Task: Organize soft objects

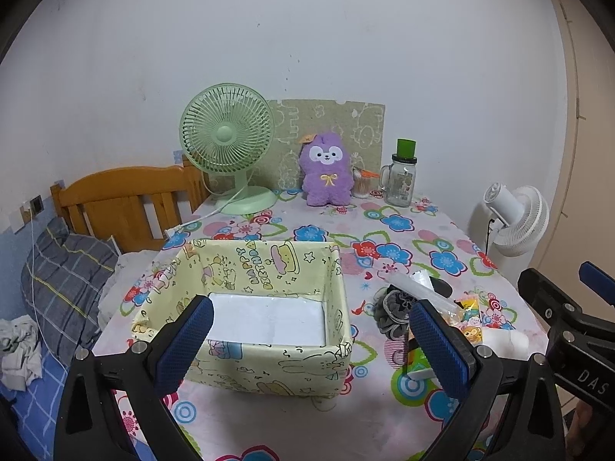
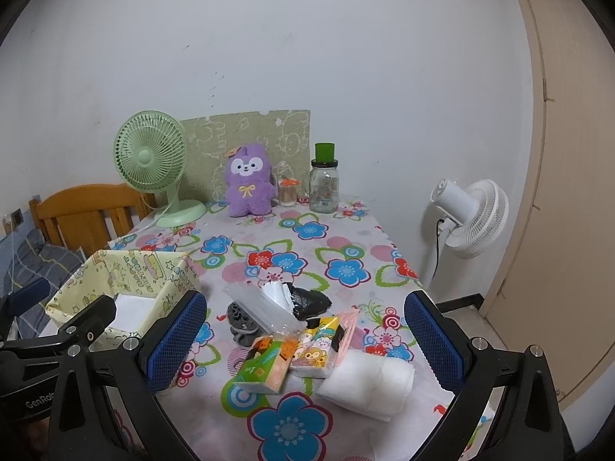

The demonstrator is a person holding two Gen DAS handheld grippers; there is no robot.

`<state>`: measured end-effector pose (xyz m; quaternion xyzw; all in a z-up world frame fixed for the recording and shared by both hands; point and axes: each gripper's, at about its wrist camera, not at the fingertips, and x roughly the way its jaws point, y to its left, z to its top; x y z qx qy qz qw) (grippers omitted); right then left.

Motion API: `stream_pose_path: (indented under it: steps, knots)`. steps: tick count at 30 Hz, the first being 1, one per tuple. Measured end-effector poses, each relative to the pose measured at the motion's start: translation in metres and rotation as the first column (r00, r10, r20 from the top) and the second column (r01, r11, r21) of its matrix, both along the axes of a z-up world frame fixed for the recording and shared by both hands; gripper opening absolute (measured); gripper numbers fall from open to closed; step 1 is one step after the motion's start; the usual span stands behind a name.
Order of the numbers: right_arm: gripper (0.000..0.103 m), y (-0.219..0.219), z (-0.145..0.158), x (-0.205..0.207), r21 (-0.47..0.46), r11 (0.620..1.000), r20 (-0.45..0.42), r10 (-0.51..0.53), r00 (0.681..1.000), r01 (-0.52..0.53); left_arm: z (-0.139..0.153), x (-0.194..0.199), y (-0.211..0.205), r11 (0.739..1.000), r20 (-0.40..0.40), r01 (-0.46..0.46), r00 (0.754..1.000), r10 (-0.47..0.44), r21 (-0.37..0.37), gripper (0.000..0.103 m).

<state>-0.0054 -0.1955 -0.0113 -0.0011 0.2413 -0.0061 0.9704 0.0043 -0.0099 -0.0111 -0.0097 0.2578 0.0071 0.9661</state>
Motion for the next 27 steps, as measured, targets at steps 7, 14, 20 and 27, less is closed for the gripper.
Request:
stream_pose_path:
  steps: [7, 14, 20, 27]
  knots:
    - [0.103, 0.000, 0.000, 0.000, 0.001, 1.000, 0.000, 0.000, 1.000, 0.000, -0.001, 0.001, -0.001, 1.000, 0.002, 0.008, 1.000, -0.008, -0.004, 0.102]
    - [0.103, 0.000, -0.001, 0.000, 0.000, 1.000, -0.004, 0.001, 1.000, -0.001, -0.004, 0.002, -0.002, 1.000, -0.012, 0.004, 1.000, -0.004, 0.003, 0.102]
    - [0.103, 0.000, -0.001, 0.001, 0.000, 1.000, -0.006, -0.004, 1.000, 0.004, -0.005, 0.002, -0.003, 1.000, -0.010, 0.014, 1.000, -0.014, -0.003, 0.101]
    - [0.103, -0.005, -0.001, 0.006, 0.002, 1.000, -0.008, -0.012, 1.000, 0.012, -0.011, 0.006, -0.007, 0.999, -0.016, 0.037, 0.999, -0.037, -0.006, 0.100]
